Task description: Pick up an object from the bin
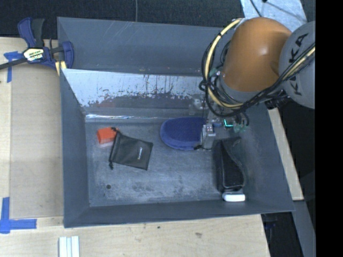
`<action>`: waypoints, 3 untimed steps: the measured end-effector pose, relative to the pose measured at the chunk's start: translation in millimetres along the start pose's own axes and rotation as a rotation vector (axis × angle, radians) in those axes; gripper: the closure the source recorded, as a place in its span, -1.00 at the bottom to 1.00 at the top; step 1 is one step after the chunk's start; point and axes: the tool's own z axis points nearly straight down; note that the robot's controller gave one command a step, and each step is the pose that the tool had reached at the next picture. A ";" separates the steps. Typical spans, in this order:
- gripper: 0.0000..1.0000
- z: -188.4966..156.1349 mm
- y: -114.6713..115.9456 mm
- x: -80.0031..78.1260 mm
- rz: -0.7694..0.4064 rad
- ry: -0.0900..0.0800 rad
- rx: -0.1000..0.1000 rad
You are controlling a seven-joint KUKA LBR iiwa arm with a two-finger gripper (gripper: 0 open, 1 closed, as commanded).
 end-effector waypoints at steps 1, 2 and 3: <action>-1.00 -69.0 -6.5 3.1 0.053 -0.016 0.000; 1.00 -64.7 -6.3 3.9 0.053 -0.008 0.000; 1.00 45.4 25.0 -22.9 0.086 0.000 -0.001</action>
Offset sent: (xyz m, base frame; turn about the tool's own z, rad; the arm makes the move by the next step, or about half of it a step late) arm -0.0045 -0.0059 0.0641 0.0535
